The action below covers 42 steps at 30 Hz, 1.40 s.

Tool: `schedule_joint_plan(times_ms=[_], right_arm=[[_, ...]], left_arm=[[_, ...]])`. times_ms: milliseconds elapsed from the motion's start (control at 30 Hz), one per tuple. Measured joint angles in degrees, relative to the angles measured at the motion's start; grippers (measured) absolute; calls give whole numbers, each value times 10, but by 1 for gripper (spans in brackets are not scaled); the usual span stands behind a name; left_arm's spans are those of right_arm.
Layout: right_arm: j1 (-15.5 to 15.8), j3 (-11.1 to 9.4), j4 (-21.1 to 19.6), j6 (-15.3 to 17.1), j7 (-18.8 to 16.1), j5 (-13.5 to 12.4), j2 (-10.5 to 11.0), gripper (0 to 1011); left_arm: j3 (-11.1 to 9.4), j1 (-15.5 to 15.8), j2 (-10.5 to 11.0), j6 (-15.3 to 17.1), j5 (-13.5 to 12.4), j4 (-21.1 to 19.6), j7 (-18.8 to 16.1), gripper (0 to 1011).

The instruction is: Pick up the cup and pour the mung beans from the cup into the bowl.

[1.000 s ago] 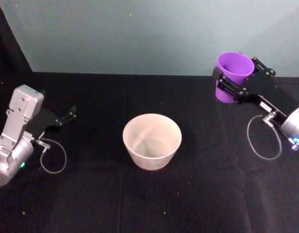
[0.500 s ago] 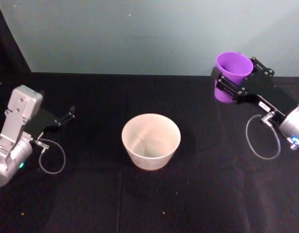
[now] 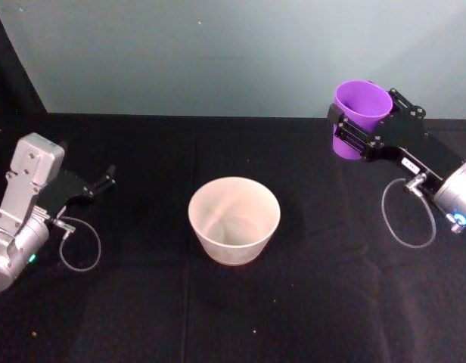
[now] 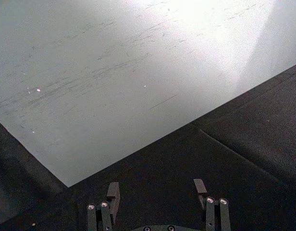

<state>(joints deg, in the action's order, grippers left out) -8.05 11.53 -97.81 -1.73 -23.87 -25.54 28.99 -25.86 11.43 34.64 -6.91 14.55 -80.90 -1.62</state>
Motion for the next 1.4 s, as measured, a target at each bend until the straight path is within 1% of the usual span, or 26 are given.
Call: schedule_joint_plan(times_ms=[567,700,800,967,1000,1067,1100,1167,1200,1267,1300,1333,1367,1400], right_arm=[[0,0,0,0,0,0,0,743],[-7,6,6,-12,-1,11,-1,743],[-16,10,13,-14,-1,16,-4,743],[-44,25,39,-16,-8,26,-12,743],[-54,31,48,-15,-10,31,-15,743],[-64,38,60,-14,-12,38,-17,743],[-74,47,71,-14,-15,47,-19,743],[-85,55,82,-13,-17,58,-19,743],[-93,64,93,-12,-19,70,-20,743],[-103,74,105,-12,-21,83,-20,743],[-110,84,116,-11,-24,96,-20,743],[-113,88,120,-11,-24,102,-21,743],[-120,96,130,-12,-26,116,-21,743],[-120,96,130,-12,-26,116,-21,743]], left_arm=[[0,0,0,0,0,0,0,1000],[0,0,0,0,0,0,0,1000],[0,0,0,0,0,0,0,1000],[0,0,0,0,0,0,0,1000],[0,0,0,0,0,0,0,1000],[0,0,0,0,0,0,0,1000],[0,0,0,0,0,0,0,1000],[0,0,0,0,0,0,0,1000],[0,0,0,0,0,0,0,1000],[0,0,0,0,0,0,0,1000],[0,0,0,0,0,0,0,1000],[0,0,0,0,0,0,0,1000],[0,0,0,0,0,0,0,1000],[0,0,0,0,0,0,0,1000]])
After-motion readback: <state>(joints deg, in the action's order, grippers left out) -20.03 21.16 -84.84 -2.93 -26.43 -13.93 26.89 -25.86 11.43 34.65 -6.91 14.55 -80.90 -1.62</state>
